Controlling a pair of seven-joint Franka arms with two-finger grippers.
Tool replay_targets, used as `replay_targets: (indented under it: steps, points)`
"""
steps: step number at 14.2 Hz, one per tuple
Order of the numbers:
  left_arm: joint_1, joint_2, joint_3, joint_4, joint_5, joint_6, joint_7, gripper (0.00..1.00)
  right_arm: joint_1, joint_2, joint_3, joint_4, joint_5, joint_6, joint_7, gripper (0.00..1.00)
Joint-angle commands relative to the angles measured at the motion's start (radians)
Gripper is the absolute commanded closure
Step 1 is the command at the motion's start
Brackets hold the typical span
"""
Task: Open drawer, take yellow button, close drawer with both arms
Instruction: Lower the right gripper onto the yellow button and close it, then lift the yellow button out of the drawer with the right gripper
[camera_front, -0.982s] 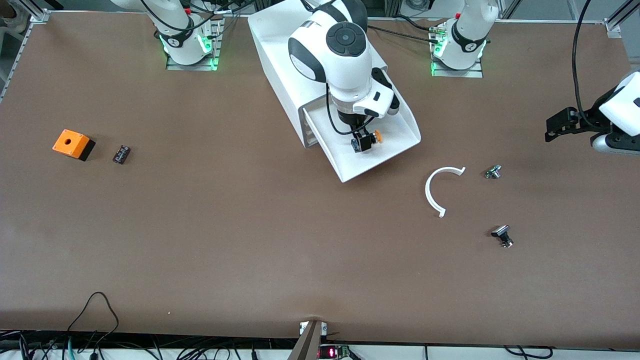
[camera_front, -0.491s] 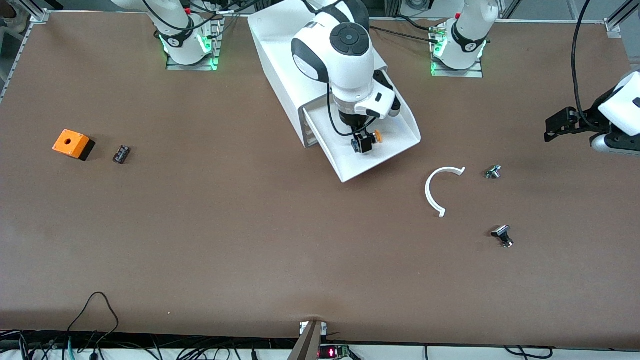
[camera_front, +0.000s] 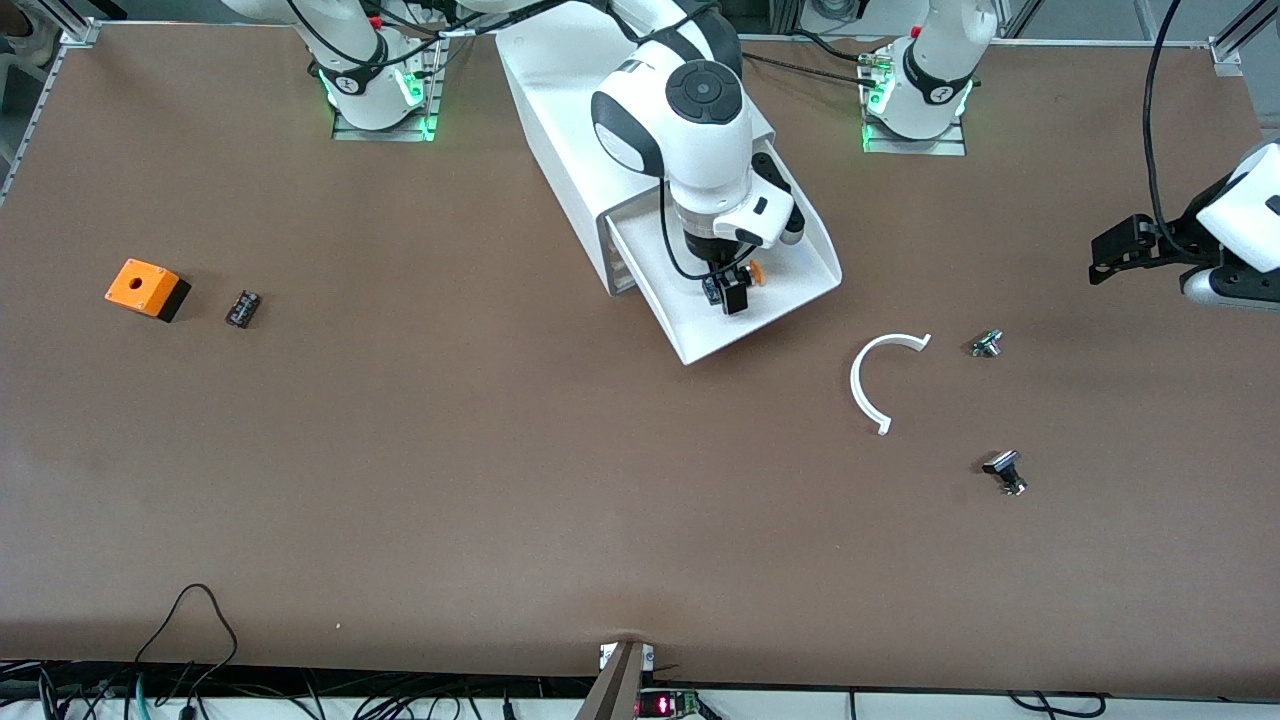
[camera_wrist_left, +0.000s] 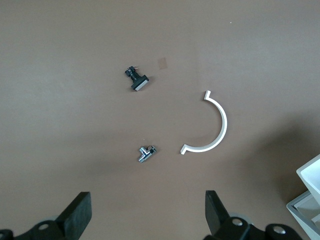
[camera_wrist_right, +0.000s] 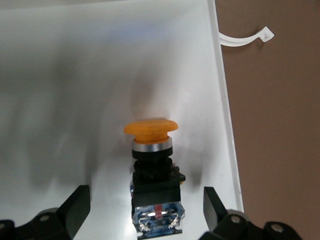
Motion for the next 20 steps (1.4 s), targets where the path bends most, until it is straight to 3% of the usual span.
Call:
replay_targets:
  steps: [1,2,3,8,14,20]
  points:
    - [0.000,0.000,-0.002,0.011,-0.013,0.002,-0.012,0.00,0.013,0.017,-0.017,0.030,0.012,0.001,0.017,0.19]
    - [0.001,0.000,-0.002,0.011,-0.013,0.002,-0.012,0.00,0.016,0.017,-0.017,0.031,0.008,0.002,0.017,0.31]
    - [0.001,0.000,-0.002,0.011,-0.013,0.002,-0.012,0.00,0.022,0.017,-0.017,0.031,0.009,0.002,0.020,0.37]
    - [0.000,0.000,-0.002,0.011,-0.013,0.002,-0.012,0.00,0.016,0.016,-0.017,0.030,0.008,0.008,0.024,0.57]
    - [0.001,0.000,-0.002,0.011,-0.013,0.002,-0.013,0.00,0.016,-0.009,-0.035,0.039,0.006,-0.048,0.115,0.61]
    - [0.000,-0.001,-0.002,0.010,-0.015,0.001,-0.015,0.00,-0.029,-0.130,-0.046,0.044,0.009,-0.131,0.116,0.61]
